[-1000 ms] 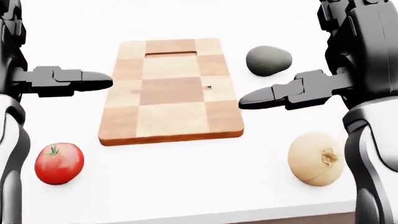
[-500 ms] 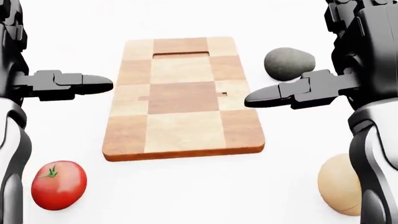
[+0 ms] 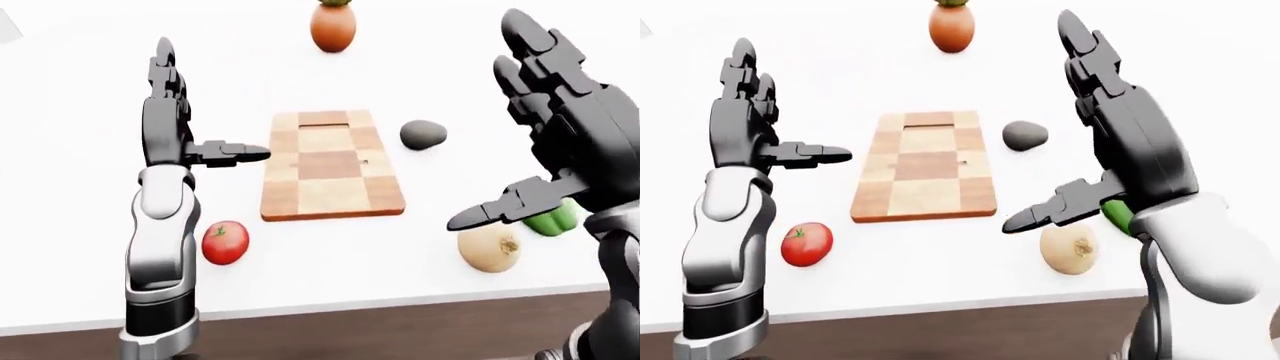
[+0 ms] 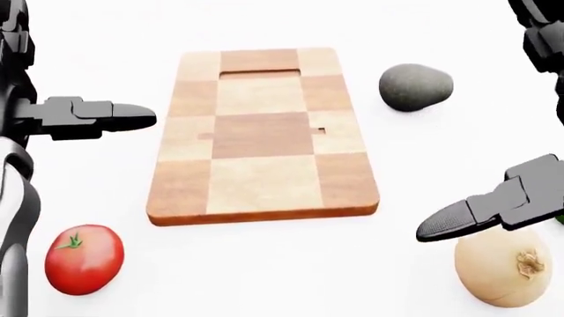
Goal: Place the avocado, onion, tomato and bell pepper on the cutting board.
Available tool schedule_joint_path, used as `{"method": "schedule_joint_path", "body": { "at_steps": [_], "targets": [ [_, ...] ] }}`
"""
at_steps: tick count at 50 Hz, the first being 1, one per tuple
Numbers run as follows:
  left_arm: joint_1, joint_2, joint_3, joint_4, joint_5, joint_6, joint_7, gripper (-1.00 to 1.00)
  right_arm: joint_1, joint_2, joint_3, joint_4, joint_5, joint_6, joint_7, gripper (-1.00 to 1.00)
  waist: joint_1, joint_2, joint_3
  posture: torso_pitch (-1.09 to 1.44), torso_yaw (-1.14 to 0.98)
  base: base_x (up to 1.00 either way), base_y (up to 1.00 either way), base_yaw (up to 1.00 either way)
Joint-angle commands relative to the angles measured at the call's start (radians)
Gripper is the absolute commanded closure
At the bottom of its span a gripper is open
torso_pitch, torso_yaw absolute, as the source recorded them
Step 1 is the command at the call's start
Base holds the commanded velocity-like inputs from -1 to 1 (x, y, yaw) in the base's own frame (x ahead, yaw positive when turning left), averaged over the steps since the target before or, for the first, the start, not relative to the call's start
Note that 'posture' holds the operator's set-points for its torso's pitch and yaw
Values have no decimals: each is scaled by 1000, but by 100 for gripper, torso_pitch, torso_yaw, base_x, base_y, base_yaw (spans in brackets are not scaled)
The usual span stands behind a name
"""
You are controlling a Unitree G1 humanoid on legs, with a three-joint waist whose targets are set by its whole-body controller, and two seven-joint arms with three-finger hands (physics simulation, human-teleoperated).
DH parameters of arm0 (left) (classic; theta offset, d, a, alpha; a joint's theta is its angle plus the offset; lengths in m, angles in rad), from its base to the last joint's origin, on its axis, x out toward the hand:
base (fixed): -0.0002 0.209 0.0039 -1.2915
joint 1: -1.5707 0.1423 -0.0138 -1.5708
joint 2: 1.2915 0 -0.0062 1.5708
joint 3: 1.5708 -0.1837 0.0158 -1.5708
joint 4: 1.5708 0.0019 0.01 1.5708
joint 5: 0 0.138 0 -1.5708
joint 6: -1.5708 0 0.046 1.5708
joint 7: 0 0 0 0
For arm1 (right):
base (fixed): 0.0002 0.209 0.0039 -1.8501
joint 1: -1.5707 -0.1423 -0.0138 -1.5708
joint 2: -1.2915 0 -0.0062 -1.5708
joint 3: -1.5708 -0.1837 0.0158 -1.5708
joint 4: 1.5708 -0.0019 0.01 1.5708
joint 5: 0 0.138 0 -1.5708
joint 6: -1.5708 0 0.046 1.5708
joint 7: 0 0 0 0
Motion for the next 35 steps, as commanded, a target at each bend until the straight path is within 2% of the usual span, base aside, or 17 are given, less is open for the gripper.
{"method": "schedule_joint_path", "body": {
  "at_steps": [1, 8, 11, 13, 15, 18, 20, 24, 30, 35],
  "targets": [
    [-13, 15, 15, -10, 2, -38, 5, -100, -19, -43, -22, -39, -36, 74, 87, -100, 2, -12, -10, 0, 0, 0, 0, 0],
    [-13, 15, 15, -10, 2, -37, 9, -100, -25, -146, -69, -77, -103, 174, 323, -100, -1, -14, -7, 0, 0, 0, 0, 0],
    [-7, 13, 14, -15, 1, -37, 8, -100, -23, -188, -48, -77, -183, 180, 437, -100, -2, -13, -6, 0, 0, 0, 0, 0],
    [-5, 12, 14, -14, 2, -41, 8, -100, -32, -188, -33, -77, -251, 181, 504, -100, -4, -12, -5, 0, 0, 0, 0, 0],
    [-5, 12, 14, -14, 3, -41, 8, -100, -38, -208, 5, -77, -317, 174, 575, -100, -5, -10, -5, 0, 0, 0, 0, 0],
    [-2, 10, 14, -6, 3, -49, 8, -100, -49, -234, 62, -57, -389, 166, 627, -100, -6, -7, -5, 0, 0, 0, 0, 0],
    [0, 9, 14, -2, 2, -56, 9, -100, -47, -224, 87, -34, -440, 125, 667, -100, -7, -5, -6, 0, 0, 0, 0, 0],
    [7, 9, 16, 1, -1, -62, 8, -100, -24, -160, 128, 12, -584, 26, 754, -100, -9, -1, -9, 0, 0, 0, 0, 0],
    [12, 9, 17, -4, -1, -60, 10, -100, -41, -35, 98, 87, -756, -136, 909, -100, -12, 9, -13, 0, 0, 0, 0, 0],
    [5, 10, 18, -8, -3, -52, 10, -100, -25, 30, 67, 124, -842, -246, 973, -100, -11, 14, -13, 0, 0, 0, 0, 0]
  ]
}}
